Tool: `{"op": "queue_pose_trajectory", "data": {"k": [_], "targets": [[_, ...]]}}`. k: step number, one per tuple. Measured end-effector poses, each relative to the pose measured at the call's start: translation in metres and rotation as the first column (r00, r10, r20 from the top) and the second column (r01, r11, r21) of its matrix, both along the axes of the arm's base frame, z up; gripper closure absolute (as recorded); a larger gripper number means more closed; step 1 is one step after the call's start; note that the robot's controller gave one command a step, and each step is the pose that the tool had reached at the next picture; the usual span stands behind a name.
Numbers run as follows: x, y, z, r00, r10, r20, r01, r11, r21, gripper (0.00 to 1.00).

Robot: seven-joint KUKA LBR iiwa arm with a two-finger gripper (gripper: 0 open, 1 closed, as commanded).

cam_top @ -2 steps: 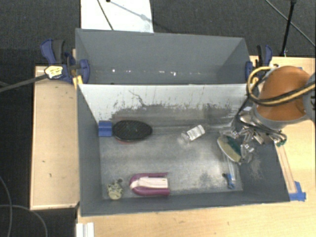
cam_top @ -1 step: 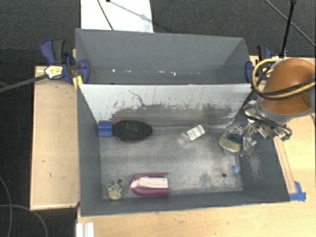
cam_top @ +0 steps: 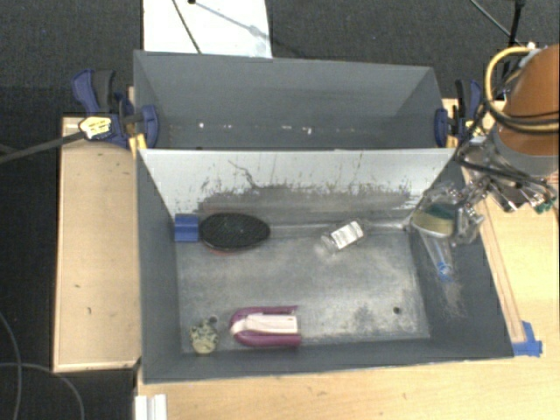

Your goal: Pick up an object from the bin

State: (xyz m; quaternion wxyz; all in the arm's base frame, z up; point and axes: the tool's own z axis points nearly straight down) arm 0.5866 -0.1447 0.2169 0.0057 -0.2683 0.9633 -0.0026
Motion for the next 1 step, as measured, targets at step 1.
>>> {"op": "queue_pose_trajectory", "data": {"k": [1], "targets": [[-0.0017,0.0048,0.0448,0.962,0.274,-0.005,-0.274,0.962,-0.001,1.0]]}}
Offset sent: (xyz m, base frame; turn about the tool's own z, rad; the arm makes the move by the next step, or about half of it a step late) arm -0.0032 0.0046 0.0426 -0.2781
